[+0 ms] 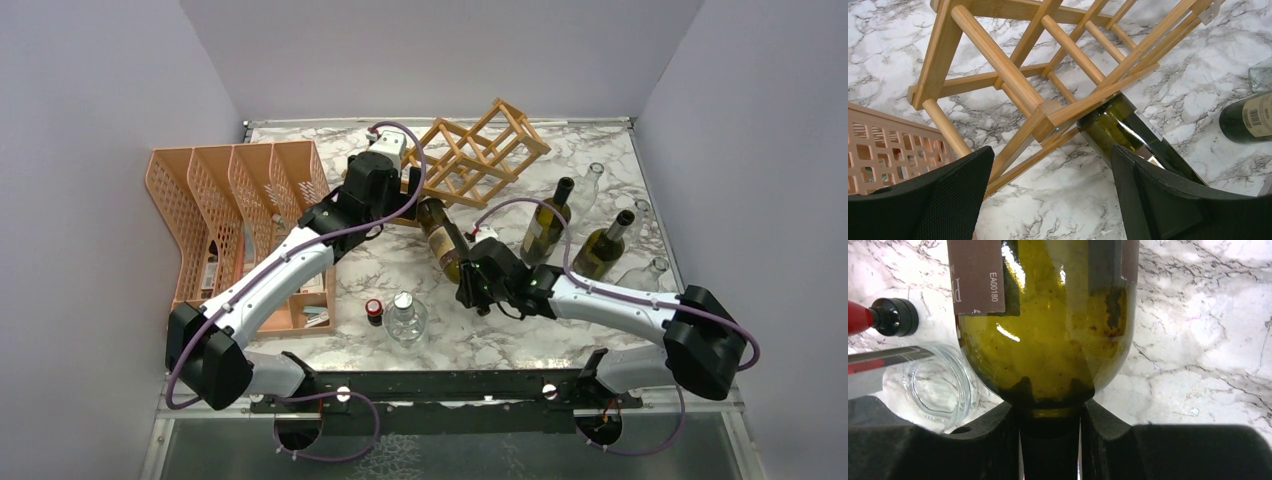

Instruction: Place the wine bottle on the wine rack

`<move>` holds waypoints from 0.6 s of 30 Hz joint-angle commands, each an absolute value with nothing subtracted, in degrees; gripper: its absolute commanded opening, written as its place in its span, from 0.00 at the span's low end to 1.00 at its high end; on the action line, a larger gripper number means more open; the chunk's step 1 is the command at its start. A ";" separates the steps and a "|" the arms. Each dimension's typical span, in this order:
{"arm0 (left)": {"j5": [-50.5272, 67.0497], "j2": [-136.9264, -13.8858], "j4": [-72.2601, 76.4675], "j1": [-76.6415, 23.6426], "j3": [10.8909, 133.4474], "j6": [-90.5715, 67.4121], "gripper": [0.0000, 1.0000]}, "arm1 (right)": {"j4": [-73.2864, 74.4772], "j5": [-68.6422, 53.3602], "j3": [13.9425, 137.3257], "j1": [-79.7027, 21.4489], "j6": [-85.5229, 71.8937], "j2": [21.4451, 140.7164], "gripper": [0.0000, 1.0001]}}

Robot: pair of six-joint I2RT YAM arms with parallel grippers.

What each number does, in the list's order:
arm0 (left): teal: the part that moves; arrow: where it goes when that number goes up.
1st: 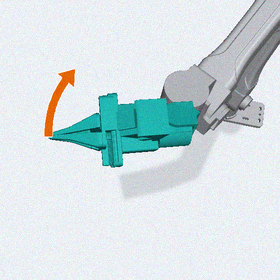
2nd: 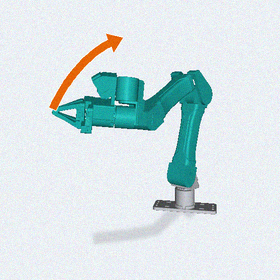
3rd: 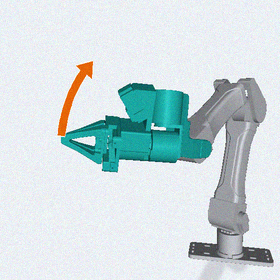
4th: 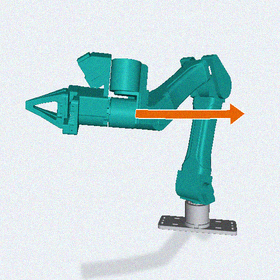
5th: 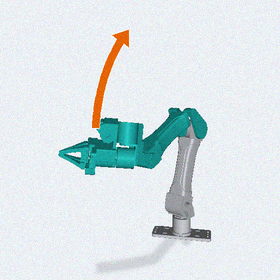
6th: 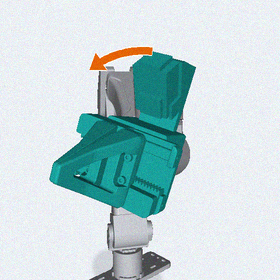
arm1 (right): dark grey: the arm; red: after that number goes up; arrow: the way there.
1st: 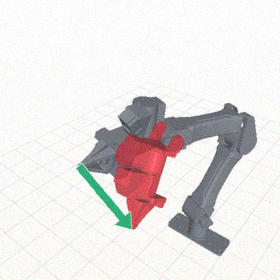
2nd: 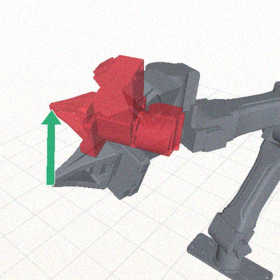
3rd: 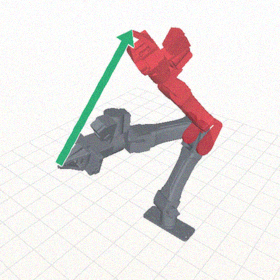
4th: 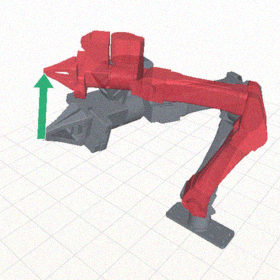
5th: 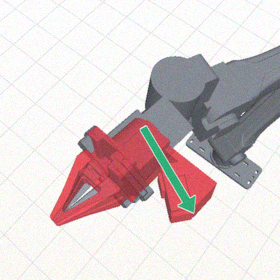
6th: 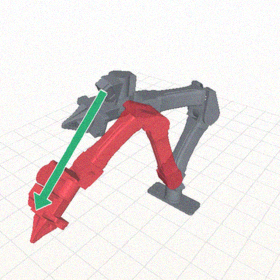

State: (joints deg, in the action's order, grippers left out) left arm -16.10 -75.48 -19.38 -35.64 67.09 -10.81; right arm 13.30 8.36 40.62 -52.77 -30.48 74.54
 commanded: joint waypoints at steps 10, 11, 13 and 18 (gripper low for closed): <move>-11.58 -74.97 -18.60 -34.74 68.24 -11.80 0.90 | 8.64 13.15 52.88 -52.73 -31.78 84.24 0.01; -11.68 -74.71 -18.74 -34.72 68.29 -11.70 0.90 | 8.61 13.38 53.61 -52.69 -31.43 84.81 0.01; -11.86 -74.13 -18.89 -34.72 68.38 -11.56 0.90 | 8.32 13.74 55.05 -52.65 -30.69 86.35 0.01; -13.25 -72.58 -19.45 -34.72 68.84 -11.04 0.90 | 8.12 13.78 58.95 -52.27 -30.15 90.77 0.01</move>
